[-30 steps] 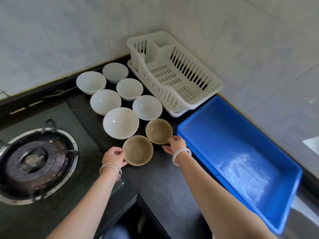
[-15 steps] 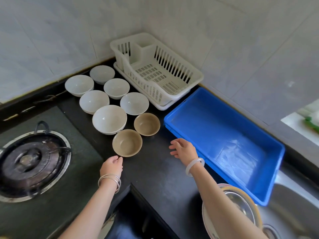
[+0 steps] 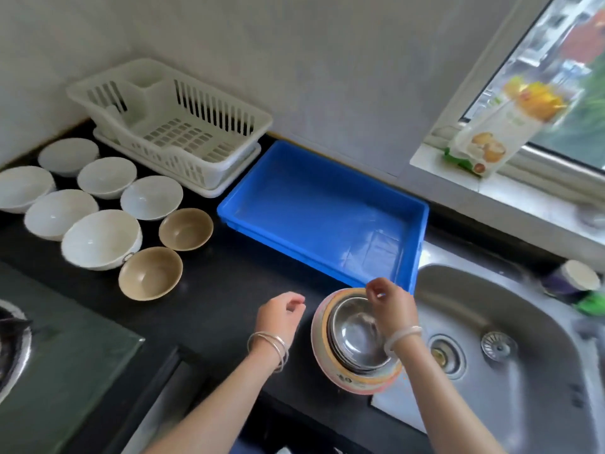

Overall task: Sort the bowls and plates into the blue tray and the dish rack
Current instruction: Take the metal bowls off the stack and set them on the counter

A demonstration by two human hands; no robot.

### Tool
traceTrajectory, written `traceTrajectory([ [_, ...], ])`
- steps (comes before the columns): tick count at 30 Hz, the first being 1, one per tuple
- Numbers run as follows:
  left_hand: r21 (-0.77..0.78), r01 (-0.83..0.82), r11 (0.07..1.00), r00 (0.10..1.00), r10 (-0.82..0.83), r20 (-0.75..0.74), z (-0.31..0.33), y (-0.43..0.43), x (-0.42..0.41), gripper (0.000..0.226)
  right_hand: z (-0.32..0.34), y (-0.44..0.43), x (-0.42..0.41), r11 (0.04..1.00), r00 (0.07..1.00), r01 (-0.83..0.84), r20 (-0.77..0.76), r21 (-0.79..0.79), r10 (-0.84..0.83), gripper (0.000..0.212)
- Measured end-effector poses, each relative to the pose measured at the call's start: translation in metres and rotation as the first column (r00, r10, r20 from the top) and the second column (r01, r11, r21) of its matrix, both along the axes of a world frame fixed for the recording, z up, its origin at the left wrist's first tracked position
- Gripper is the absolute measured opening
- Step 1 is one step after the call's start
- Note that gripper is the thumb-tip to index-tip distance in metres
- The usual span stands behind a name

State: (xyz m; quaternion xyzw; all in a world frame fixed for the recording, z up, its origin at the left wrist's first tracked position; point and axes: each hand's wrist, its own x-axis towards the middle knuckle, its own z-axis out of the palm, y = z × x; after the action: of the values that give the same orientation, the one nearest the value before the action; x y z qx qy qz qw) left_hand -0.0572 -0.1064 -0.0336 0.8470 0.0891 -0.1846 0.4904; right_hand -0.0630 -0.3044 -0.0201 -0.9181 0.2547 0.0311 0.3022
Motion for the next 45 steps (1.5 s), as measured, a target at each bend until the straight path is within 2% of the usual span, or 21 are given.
traceTrajectory([
  [4, 0.020, 0.134, 0.991, 0.991, -0.134, 0.016, 0.004, -0.031, -0.007, 0.026, -0.005, -0.025, -0.029, 0.989, 0.999, 0.000, -0.050, -0.151, -0.008, 0.014],
  [10, 0.012, 0.166, 0.986, 0.986, -0.165, -0.039, -0.006, -0.044, -0.015, 0.031, -0.017, -0.025, -0.052, 0.970, 0.995, -0.057, -0.087, -0.237, 0.037, 0.018],
  [14, 0.045, 0.172, 0.984, 0.984, -0.170, -0.045, -0.010, -0.044, -0.015, 0.025, -0.016, -0.024, -0.050, 0.981, 0.998, 0.007, -0.064, -0.193, -0.020, 0.016],
  [25, 0.026, 0.160, 0.987, 0.987, -0.160, -0.019, -0.011, -0.048, -0.011, 0.035, -0.002, -0.034, -0.050, 0.994, 0.996, 0.092, 0.014, -0.055, -0.091, 0.010],
  [30, 0.137, 0.215, 0.967, 0.976, -0.218, 0.005, -0.012, -0.057, -0.008, 0.039, 0.009, -0.046, -0.053, 0.981, 0.977, 0.195, 0.091, 0.002, -0.195, 0.007],
  [35, 0.258, 0.258, 0.931, 0.960, -0.277, 0.037, -0.013, -0.065, -0.006, 0.037, 0.012, -0.051, -0.056, 0.976, 0.971, 0.216, 0.102, 0.034, -0.218, 0.007],
  [38, 0.295, 0.270, 0.916, 0.952, -0.301, 0.063, -0.012, -0.066, -0.006, 0.031, 0.012, -0.052, -0.059, 0.971, 0.967, 0.227, 0.102, 0.068, -0.233, 0.008],
  [43, 0.342, 0.283, 0.896, 0.932, -0.341, 0.122, -0.009, -0.068, -0.007, 0.040, 0.014, -0.057, -0.062, 0.964, 0.958, 0.251, 0.119, 0.093, -0.261, 0.013],
  [45, 0.376, 0.282, 0.883, 0.928, -0.350, 0.128, -0.006, -0.068, -0.007, 0.029, 0.016, -0.060, -0.062, 0.959, 0.954, 0.262, 0.122, 0.110, -0.275, 0.015],
])
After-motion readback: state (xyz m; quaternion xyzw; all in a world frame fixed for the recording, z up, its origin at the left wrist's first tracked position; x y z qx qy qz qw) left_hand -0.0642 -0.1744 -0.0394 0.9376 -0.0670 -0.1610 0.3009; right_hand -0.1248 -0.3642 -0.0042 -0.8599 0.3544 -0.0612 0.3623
